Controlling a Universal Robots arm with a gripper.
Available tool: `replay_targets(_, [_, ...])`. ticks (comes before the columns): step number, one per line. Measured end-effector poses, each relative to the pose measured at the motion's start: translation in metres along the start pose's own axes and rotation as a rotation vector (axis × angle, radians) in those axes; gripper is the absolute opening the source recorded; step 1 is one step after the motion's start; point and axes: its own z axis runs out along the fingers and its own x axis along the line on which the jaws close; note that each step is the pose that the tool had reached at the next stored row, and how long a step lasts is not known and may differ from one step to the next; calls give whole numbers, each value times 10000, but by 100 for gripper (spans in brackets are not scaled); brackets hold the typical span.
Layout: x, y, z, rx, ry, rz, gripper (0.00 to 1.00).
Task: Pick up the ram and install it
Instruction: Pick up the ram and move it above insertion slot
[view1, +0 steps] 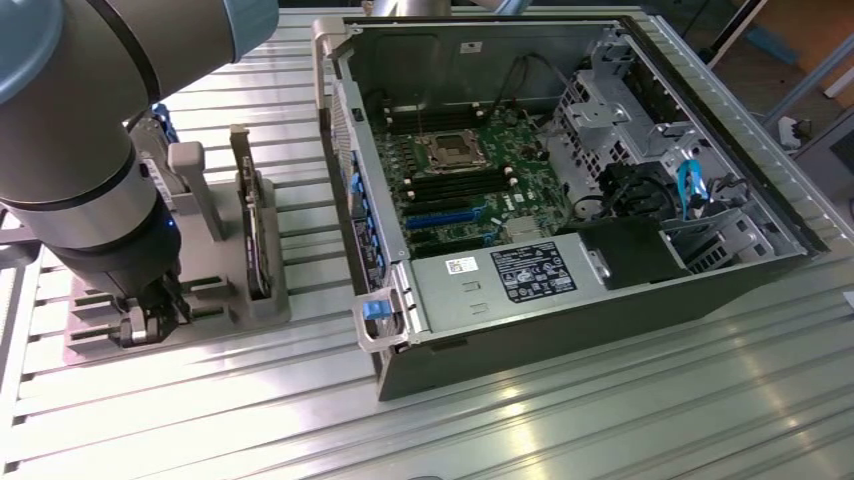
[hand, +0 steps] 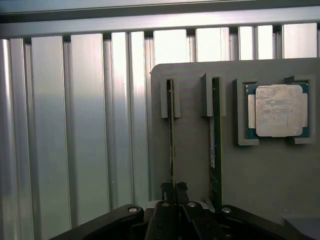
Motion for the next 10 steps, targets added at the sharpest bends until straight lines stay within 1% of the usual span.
replay_targets(10, [5,-1,-88,-4,0,0,12])
